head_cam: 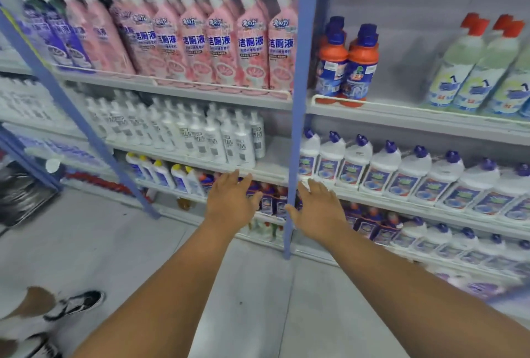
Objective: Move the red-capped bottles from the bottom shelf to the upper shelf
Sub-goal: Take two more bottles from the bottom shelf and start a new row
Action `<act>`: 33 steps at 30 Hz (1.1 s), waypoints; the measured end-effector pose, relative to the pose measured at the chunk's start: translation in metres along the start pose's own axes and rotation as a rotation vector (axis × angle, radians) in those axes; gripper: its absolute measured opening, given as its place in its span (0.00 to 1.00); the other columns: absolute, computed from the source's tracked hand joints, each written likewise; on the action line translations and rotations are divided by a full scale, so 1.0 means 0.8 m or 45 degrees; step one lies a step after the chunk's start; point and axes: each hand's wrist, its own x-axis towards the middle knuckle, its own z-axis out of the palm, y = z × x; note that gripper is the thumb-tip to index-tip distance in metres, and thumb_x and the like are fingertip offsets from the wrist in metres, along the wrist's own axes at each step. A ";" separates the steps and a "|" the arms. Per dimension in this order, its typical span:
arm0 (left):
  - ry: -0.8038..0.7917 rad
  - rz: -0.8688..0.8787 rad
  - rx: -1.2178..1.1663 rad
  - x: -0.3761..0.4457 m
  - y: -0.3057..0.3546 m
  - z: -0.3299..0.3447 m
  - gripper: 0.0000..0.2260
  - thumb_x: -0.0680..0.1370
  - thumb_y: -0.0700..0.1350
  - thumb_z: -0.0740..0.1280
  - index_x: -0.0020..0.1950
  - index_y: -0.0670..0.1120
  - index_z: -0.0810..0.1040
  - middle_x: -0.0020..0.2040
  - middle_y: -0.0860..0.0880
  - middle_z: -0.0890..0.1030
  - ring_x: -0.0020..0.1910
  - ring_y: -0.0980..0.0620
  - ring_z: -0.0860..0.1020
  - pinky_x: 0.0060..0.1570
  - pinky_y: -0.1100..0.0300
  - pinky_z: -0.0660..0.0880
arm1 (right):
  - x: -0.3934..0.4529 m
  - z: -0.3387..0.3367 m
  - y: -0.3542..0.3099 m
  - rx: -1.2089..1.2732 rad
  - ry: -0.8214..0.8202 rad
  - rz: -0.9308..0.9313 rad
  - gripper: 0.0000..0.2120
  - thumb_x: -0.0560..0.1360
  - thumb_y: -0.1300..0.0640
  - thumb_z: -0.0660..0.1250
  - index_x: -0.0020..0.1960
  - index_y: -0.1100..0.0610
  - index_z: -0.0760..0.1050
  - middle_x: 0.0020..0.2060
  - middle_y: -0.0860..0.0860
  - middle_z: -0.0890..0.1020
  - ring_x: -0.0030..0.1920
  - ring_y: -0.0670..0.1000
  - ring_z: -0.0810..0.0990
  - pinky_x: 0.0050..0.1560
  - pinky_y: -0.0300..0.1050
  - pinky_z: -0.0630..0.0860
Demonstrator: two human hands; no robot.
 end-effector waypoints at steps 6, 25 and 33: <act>-0.039 0.027 -0.001 0.037 -0.040 0.009 0.29 0.81 0.63 0.57 0.80 0.54 0.63 0.81 0.47 0.62 0.80 0.44 0.57 0.76 0.46 0.59 | 0.049 0.011 -0.041 -0.013 -0.013 -0.010 0.36 0.82 0.36 0.52 0.83 0.53 0.49 0.82 0.57 0.51 0.81 0.60 0.50 0.79 0.61 0.50; -0.297 0.124 0.051 0.173 -0.184 0.110 0.29 0.82 0.62 0.56 0.81 0.51 0.60 0.81 0.45 0.61 0.80 0.45 0.55 0.78 0.49 0.56 | 0.213 0.132 -0.125 0.081 -0.146 0.205 0.36 0.81 0.35 0.51 0.82 0.54 0.51 0.82 0.54 0.52 0.81 0.58 0.51 0.79 0.60 0.53; -0.414 0.277 0.061 0.222 -0.278 0.200 0.30 0.82 0.64 0.54 0.81 0.53 0.58 0.82 0.47 0.56 0.81 0.46 0.53 0.78 0.48 0.55 | 0.263 0.229 -0.190 0.150 -0.180 0.422 0.34 0.82 0.38 0.53 0.82 0.53 0.51 0.81 0.56 0.56 0.80 0.58 0.55 0.78 0.57 0.55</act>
